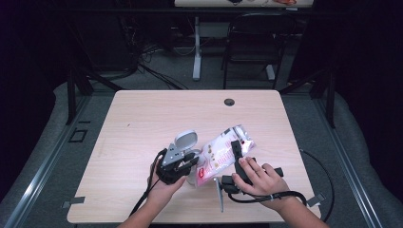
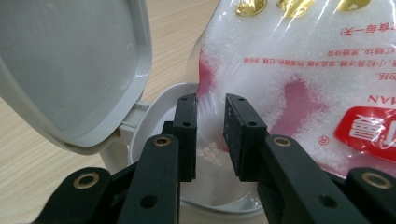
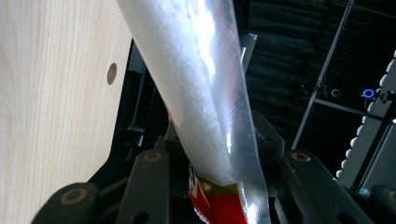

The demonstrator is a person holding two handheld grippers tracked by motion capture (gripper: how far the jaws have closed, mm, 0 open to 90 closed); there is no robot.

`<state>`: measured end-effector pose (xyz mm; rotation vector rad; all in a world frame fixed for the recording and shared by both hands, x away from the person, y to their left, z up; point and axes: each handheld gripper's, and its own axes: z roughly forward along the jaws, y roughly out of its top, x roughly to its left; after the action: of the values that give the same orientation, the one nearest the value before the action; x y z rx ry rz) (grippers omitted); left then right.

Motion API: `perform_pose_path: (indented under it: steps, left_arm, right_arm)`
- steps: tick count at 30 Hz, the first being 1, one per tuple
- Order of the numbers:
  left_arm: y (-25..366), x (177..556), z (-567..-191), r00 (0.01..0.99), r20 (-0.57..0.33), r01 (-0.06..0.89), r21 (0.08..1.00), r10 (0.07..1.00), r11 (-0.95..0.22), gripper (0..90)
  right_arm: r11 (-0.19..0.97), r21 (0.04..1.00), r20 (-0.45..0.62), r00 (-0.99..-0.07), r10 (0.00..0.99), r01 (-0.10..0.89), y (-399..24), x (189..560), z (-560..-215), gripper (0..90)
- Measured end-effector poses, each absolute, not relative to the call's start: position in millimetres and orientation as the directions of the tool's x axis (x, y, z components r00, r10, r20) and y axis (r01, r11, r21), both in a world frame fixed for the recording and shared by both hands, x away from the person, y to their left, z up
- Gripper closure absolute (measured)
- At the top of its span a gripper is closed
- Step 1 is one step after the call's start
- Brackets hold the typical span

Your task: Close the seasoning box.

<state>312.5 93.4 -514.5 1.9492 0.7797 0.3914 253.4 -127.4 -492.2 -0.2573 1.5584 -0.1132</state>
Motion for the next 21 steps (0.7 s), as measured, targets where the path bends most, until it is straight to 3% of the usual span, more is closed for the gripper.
perform_pose_path:
  steps: [21]
  left_arm:
    - [92.9,312.4,-515.2,0.745,-0.053,0.358,0.873,0.664,-0.332,75.0]
  right_arm:
    - [0.962,-0.254,-0.967,-0.002,-0.255,-0.102,-125.7,252.0,-490.1,71.8]
